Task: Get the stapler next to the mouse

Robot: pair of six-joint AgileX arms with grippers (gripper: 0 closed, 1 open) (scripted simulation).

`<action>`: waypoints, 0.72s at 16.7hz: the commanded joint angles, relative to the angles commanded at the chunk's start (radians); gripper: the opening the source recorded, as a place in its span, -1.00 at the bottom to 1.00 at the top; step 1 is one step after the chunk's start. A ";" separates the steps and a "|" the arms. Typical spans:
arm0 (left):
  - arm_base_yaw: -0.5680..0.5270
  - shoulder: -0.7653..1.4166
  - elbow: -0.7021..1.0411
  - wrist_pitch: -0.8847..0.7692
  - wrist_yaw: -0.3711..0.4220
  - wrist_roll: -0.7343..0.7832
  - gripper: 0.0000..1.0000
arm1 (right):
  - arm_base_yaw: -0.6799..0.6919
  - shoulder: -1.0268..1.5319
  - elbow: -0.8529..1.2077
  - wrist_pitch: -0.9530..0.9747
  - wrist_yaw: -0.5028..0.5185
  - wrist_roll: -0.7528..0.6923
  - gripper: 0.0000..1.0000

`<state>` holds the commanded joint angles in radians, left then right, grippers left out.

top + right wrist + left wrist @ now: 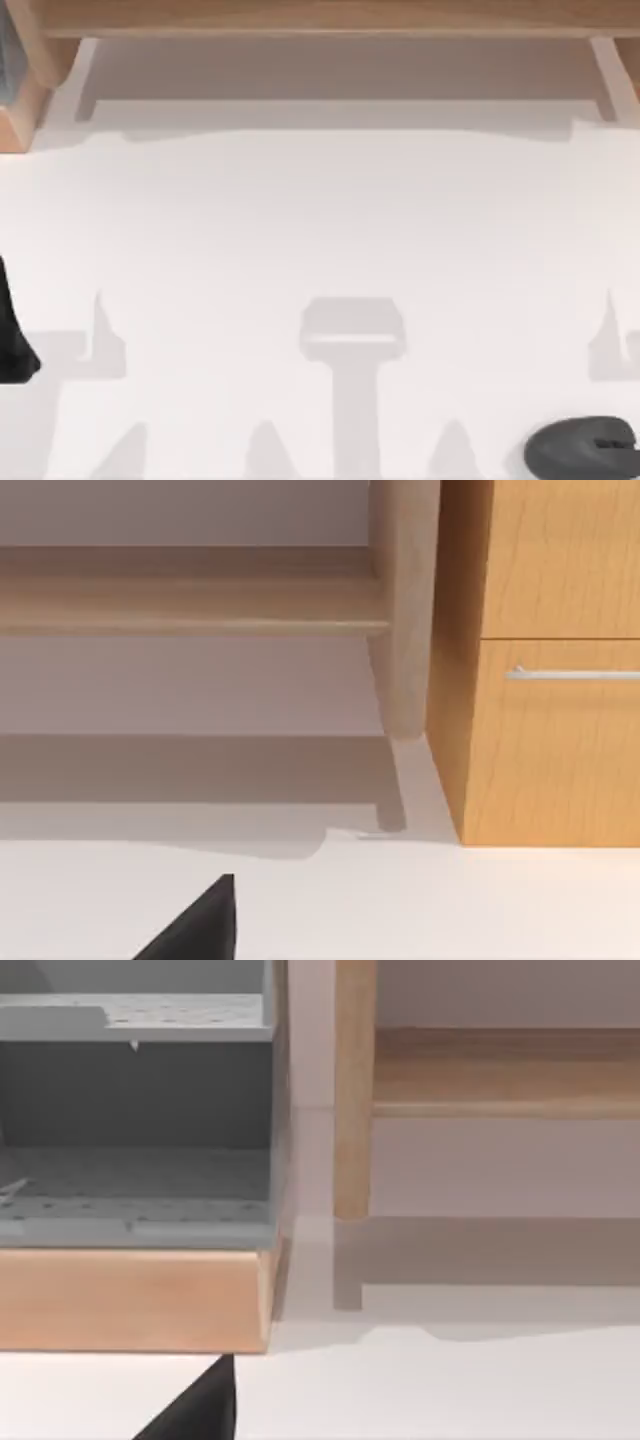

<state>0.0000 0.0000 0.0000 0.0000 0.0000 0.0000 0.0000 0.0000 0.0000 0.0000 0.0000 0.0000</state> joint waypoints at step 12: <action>0.000 0.000 0.000 0.000 0.000 0.000 1.00 | -0.152 0.573 0.358 -0.382 0.000 0.028 1.00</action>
<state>0.0000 0.0000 0.0000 0.0000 0.0000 0.0000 -0.1521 0.5725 0.3585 -0.3824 -0.0003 0.0284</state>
